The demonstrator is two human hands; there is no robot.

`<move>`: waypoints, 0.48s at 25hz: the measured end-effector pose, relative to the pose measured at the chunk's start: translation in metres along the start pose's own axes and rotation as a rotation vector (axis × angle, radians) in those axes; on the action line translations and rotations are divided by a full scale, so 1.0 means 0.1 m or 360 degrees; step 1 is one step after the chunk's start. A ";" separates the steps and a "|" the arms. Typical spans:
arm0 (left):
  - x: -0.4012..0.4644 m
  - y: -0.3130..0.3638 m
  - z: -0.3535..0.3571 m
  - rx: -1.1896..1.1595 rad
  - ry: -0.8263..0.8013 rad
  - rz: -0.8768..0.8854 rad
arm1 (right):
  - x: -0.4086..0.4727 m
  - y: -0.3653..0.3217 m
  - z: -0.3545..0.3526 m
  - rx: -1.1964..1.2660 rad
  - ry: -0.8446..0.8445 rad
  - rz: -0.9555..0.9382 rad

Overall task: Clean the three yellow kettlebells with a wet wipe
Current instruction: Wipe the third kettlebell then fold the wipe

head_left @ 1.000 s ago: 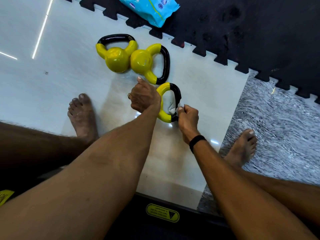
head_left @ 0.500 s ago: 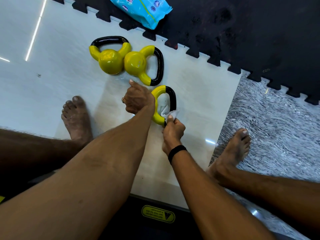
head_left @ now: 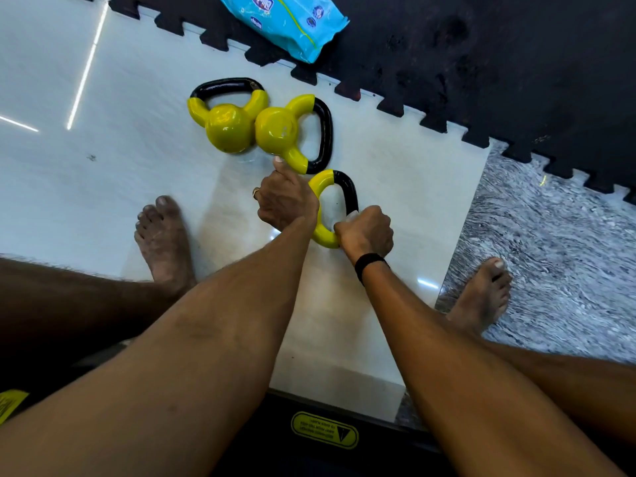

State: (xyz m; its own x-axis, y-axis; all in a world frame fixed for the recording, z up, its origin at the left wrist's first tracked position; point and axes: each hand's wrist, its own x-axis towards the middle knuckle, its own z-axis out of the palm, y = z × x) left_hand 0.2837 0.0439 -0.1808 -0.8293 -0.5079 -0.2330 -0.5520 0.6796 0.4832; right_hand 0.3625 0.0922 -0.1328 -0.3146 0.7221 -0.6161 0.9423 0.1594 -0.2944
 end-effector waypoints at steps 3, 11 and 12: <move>-0.02 0.08 -0.21 0.0005 0.0033 0.0027 | 0.03 -0.04 -0.01 -0.0360 0.0040 -0.0360; -0.01 0.03 -0.21 -0.0031 -0.0005 0.0126 | 0.35 -0.32 -0.11 -0.0594 0.0107 -0.1200; 0.00 0.04 -0.21 -0.0030 -0.0019 0.0130 | 0.40 -0.42 -0.11 -0.0607 0.0075 -0.1278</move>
State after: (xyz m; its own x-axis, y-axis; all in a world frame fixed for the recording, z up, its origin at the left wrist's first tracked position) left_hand 0.2838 0.0357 -0.1616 -0.8725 -0.4447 -0.2023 -0.4809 0.7082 0.5170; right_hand 0.3120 0.1214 -0.1371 -0.8997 0.3216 -0.2951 0.4159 0.8368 -0.3561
